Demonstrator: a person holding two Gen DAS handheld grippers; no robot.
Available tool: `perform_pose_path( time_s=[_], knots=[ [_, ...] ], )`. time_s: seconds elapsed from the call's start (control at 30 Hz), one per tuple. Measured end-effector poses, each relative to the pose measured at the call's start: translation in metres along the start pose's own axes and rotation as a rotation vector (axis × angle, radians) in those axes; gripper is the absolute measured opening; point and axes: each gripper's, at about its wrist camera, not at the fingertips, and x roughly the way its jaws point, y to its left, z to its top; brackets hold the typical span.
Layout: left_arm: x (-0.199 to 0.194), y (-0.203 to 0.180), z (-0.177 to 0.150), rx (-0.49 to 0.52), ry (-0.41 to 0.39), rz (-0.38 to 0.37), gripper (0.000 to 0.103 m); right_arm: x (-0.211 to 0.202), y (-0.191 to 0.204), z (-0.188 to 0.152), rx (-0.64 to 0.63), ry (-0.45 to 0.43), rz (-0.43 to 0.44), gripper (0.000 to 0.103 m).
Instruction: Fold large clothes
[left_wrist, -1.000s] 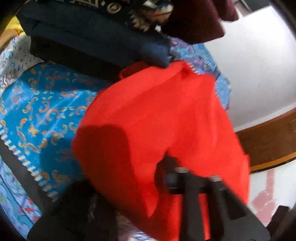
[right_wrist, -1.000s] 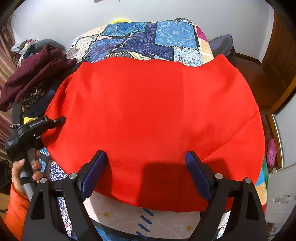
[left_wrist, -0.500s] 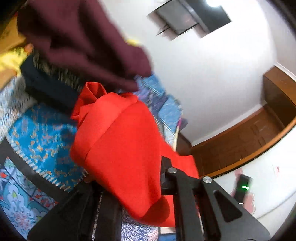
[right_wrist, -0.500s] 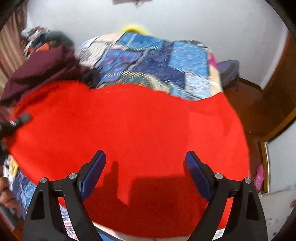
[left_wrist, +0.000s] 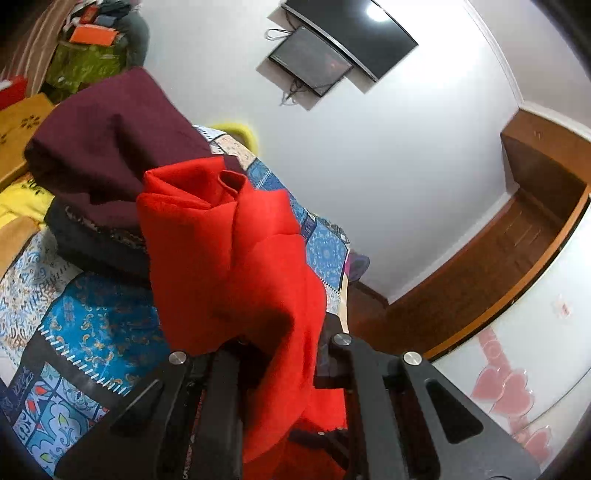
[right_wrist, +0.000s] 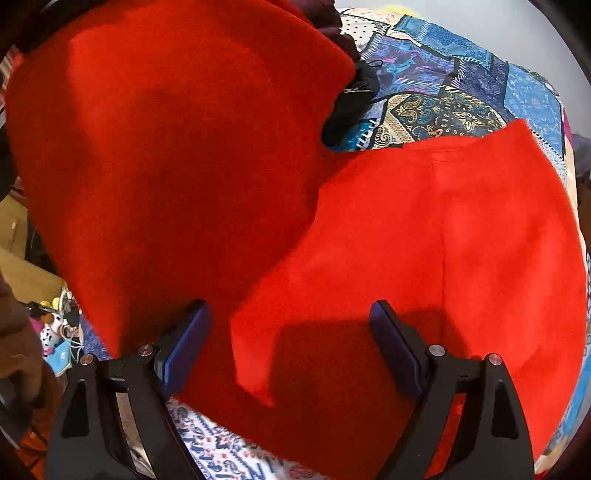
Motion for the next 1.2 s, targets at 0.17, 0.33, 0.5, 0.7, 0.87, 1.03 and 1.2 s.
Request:
perform_pose_path(
  time_s=[0.17, 0.33, 0.5, 0.7, 0.87, 1.03, 1.2],
  knots=[
    [0.026, -0.040, -0.008, 0.099, 0.064, -0.040, 0.009, -0.051, -0.038, -0.018, 0.100, -0.113, -0.059, 0.086],
    [0.066, -0.103, -0.052, 0.256, 0.174, -0.111, 0.009, -0.110, -0.096, -0.056, 0.262, -0.212, -0.237, 0.086],
    [0.111, -0.134, -0.126, 0.385, 0.422, -0.147, 0.009, -0.151, -0.140, -0.094, 0.412, -0.257, -0.328, 0.086],
    [0.131, -0.117, -0.177, 0.438, 0.638, -0.132, 0.009, -0.176, -0.161, -0.119, 0.497, -0.291, -0.326, 0.086],
    [0.113, -0.113, -0.172, 0.459, 0.680, -0.142, 0.018, -0.174, -0.142, -0.116, 0.432, -0.297, -0.315, 0.086],
    [0.080, -0.118, -0.163, 0.520, 0.677, -0.162, 0.053, -0.175, -0.120, -0.101, 0.364, -0.329, -0.276, 0.086],
    [0.044, -0.111, -0.133, 0.569, 0.555, -0.124, 0.059, -0.170, -0.099, -0.083, 0.314, -0.349, -0.244, 0.086]
  ],
)
